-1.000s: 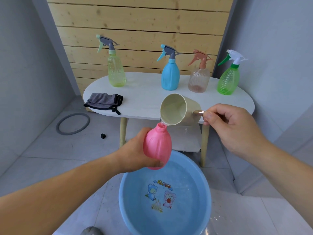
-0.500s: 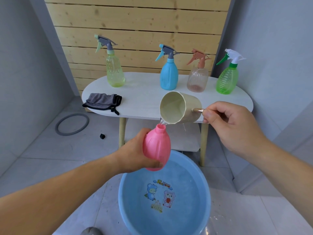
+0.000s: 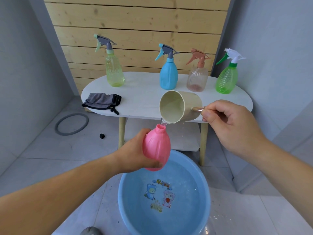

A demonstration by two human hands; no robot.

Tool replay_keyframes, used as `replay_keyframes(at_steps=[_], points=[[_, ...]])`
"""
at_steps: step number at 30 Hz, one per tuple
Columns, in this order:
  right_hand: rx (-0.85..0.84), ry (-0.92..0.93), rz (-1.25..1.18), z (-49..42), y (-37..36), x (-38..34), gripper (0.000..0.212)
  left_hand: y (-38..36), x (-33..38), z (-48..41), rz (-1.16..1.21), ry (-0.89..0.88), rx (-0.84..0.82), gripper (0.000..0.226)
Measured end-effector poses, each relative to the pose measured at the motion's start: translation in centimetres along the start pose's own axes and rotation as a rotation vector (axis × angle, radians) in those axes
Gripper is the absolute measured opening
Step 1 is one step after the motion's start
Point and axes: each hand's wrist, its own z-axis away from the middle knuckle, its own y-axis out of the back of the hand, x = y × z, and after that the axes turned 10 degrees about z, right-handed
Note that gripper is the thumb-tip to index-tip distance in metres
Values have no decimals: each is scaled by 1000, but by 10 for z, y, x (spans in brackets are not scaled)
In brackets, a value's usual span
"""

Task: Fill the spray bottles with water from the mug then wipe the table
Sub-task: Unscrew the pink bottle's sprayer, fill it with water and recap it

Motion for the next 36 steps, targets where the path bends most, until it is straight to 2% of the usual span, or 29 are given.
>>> replay_keyframes(at_steps=[26, 36], points=[[47, 143, 48, -1, -3, 3, 12, -2, -3, -1, 7, 8, -1, 92], [84, 195, 74, -1, -5, 5, 18, -2, -2, -1, 1, 5, 4, 92]])
